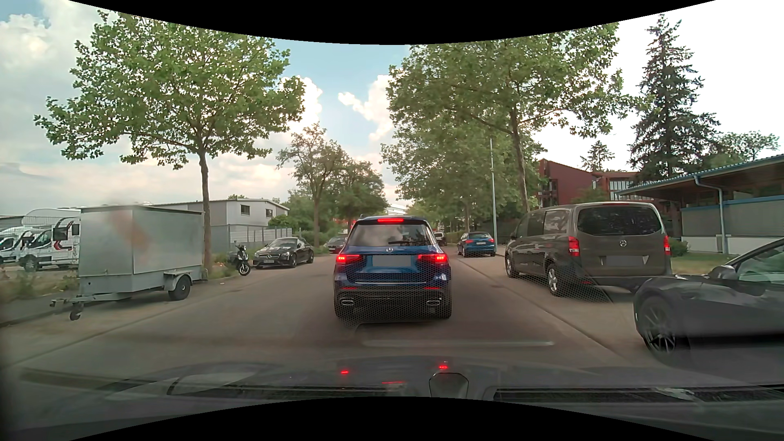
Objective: Follow the waypoints while adhering to traffic rules and regulations
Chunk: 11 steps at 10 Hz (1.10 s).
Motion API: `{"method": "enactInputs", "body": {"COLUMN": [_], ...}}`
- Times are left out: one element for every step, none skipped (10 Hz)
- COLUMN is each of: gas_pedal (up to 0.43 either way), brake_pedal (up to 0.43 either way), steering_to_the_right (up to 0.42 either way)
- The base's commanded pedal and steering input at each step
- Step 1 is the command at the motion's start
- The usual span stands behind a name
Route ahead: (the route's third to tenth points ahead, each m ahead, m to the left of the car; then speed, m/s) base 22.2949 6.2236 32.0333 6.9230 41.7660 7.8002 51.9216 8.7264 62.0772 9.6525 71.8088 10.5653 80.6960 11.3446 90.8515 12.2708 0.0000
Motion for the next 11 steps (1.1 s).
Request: {"method": "enactInputs", "body": {"gas_pedal": [0.0, 0.0, 0.0, 0.0, 0.0, 0.0, 0.0, 0.0, 0.0, 0.0, 0.0], "brake_pedal": [0.183, 0.183, 0.183, 0.189, 0.189, 0.183, 0.183, 0.183, 0.183, 0.189, 0.183], "steering_to_the_right": [0.009, 0.009, 0.009, 0.009, 0.009, 0.009, 0.009, 0.009, 0.009, 0.009, 0.009]}}
